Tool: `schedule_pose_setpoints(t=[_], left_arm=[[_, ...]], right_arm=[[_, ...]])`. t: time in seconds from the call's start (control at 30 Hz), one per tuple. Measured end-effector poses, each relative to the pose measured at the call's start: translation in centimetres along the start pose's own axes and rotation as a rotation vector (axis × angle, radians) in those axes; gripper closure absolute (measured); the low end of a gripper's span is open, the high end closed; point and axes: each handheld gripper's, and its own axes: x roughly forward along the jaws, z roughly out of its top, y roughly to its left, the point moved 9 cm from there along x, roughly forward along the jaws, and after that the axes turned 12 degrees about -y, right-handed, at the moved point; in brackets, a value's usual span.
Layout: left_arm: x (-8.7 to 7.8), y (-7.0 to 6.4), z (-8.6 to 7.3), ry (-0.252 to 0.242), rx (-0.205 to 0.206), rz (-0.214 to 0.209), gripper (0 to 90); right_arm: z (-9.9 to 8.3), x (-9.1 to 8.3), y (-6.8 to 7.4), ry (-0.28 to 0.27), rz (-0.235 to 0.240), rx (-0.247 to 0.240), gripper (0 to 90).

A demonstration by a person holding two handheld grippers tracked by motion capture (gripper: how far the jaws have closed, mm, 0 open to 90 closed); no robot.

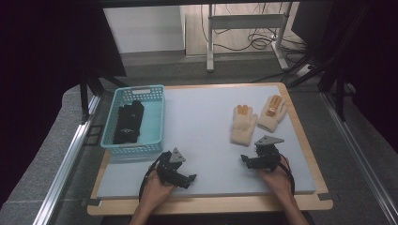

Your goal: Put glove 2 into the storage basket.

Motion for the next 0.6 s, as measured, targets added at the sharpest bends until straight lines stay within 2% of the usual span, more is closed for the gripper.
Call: schedule_pose_setpoints(t=[0.2, 0.23, 0.33, 0.37, 0.4, 0.43, 0.57, 0.6], left_arm=[[0.0, 0.0, 0.0, 0.001, 0.001, -0.001, 0.0], [0.0, 0.0, 0.0, 0.000, 0.001, -0.001, 0.0], [0.0, 0.0, 0.0, 0.000, 0.000, -0.001, 0.0], [0.0, 0.0, 0.0, 0.000, 0.000, -0.001, 0.0], [0.0, 0.0, 0.0, 0.000, 0.000, -0.001, 0.0], [0.0, 0.0, 0.0, 0.000, -0.001, -0.001, 0.0], [0.0, 0.0, 0.0, 0.001, -0.001, -0.001, 0.0], [0.0, 0.0, 0.0, 0.001, -0.001, -0.001, 0.0]], right_arm=[[0.1, 0.0, -0.1, -0.001, -0.001, 0.009, 20.8], [0.2, -0.1, -0.2, -0.002, 0.000, 0.013, 25.8], [0.6, -0.2, -0.4, -0.007, 0.007, 0.019, 26.5], [1.4, -0.4, -0.8, -0.028, 0.008, 0.024, 26.8], [1.4, -0.4, -0.8, -0.028, 0.008, 0.024, 26.8], [2.4, -0.5, -1.3, -0.044, 0.005, 0.024, 27.0], [4.5, 0.3, -2.8, -0.047, -0.009, 0.011, 27.1], [4.5, 0.3, -2.8, -0.047, -0.009, 0.011, 27.1]])
